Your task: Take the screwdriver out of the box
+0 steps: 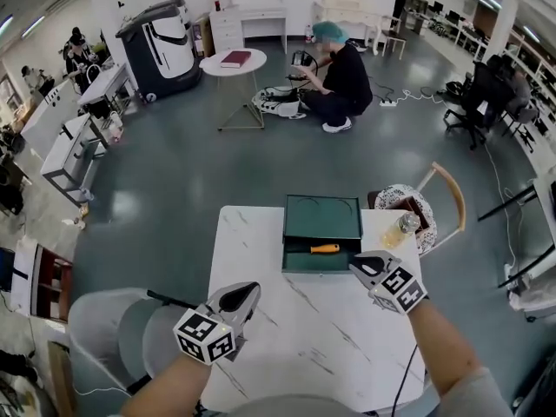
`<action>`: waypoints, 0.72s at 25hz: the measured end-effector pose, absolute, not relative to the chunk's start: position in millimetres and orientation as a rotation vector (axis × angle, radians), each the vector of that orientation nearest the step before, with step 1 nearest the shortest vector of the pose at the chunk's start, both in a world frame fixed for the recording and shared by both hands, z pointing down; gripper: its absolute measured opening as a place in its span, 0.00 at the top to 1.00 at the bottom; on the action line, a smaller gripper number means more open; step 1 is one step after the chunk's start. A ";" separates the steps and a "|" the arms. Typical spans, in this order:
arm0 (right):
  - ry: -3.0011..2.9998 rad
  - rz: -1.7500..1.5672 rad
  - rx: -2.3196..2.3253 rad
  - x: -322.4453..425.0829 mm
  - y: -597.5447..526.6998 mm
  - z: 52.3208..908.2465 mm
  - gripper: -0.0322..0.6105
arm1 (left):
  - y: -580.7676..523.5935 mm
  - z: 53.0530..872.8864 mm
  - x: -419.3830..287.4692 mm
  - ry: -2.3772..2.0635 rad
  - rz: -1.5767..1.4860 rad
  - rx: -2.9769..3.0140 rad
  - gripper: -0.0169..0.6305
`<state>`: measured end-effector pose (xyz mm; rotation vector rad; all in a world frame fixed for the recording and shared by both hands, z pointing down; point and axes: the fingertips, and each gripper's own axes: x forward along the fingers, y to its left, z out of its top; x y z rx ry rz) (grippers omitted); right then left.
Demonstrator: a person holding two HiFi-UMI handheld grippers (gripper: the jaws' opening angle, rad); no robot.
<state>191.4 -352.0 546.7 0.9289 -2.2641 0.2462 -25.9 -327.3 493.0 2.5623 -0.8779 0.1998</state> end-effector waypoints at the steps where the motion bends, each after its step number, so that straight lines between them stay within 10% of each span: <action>1: -2.247 0.227 0.913 189.9 -356.7 553.3 0.94 | -332.8 499.5 -25.3 -0.874 0.204 2.562 0.97; 18: -2.055 0.243 0.782 188.3 -408.1 640.9 0.91 | -404.0 569.4 22.1 -0.788 0.200 2.573 0.97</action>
